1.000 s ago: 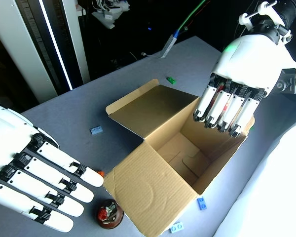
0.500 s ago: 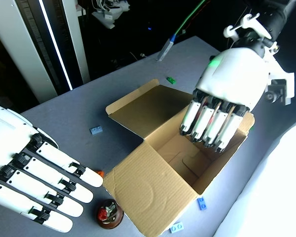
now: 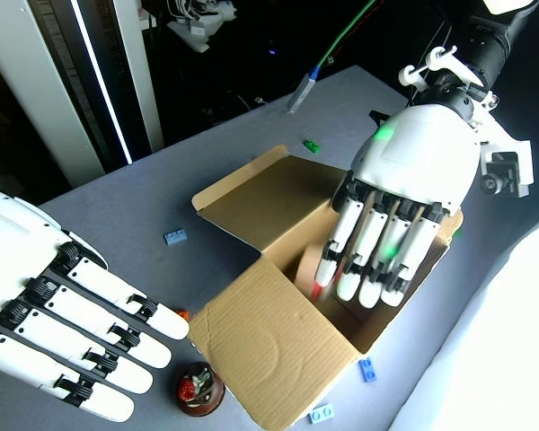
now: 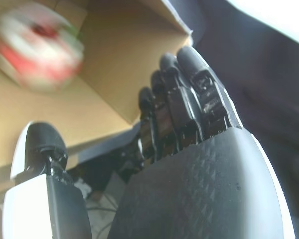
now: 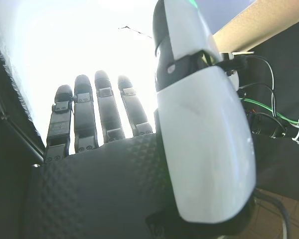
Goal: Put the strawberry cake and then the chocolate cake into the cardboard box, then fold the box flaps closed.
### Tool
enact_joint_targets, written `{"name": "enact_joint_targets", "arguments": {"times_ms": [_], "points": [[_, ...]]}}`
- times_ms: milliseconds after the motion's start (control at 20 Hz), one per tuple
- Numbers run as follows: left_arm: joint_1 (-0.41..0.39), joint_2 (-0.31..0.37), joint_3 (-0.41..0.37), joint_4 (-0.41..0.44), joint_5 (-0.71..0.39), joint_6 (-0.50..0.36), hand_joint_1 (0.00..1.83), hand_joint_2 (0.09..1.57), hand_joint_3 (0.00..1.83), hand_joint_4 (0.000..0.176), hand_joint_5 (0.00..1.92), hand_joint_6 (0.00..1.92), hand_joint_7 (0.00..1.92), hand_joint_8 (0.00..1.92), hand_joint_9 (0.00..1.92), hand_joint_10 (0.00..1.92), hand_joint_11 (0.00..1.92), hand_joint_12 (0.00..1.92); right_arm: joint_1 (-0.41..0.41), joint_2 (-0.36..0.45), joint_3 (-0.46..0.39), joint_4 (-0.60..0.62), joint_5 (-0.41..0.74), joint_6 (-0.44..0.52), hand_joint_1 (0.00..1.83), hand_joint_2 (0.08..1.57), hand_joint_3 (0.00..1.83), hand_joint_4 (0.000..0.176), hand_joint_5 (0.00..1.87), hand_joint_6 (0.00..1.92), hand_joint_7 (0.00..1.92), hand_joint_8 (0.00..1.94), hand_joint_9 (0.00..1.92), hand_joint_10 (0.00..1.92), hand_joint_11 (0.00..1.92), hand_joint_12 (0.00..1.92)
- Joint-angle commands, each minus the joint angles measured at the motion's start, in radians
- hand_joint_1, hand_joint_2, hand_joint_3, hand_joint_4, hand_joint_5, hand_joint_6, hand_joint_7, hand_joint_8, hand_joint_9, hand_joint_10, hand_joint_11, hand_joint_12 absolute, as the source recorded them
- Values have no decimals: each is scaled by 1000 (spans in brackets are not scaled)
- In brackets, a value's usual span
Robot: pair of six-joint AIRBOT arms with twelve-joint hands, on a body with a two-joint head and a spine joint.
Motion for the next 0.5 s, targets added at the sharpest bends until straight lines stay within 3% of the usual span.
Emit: {"name": "enact_joint_targets", "arguments": {"times_ms": [0,200,350,400,450], "points": [[-17,6,9,-87,22,2,422,822,0,62,200,0,177,0,246,0,0,1039,15,9,3,-9,108,5,881,1066,5,0,16,3,88,2,63,28,0,0],[-36,6,37,-106,62,44,411,838,0,60,183,0,179,2,251,5,0,1067,12,9,9,-8,115,52,863,1071,6,0,19,4,88,2,65,29,0,0],[-62,6,71,-128,81,69,391,874,8,64,198,4,215,8,296,14,0,1110,5,-8,52,-8,117,180,876,1062,2,0,26,7,83,0,71,31,3,1],[-71,6,85,-129,79,70,256,973,21,61,219,5,254,5,330,12,0,1100,-5,-20,76,-8,118,237,872,1063,2,0,20,4,95,5,74,32,1,1],[-77,6,95,-129,75,70,256,973,21,61,219,5,254,5,330,12,0,1100,-16,-30,94,-8,118,269,872,1063,2,0,20,4,95,5,74,32,1,1]]}}
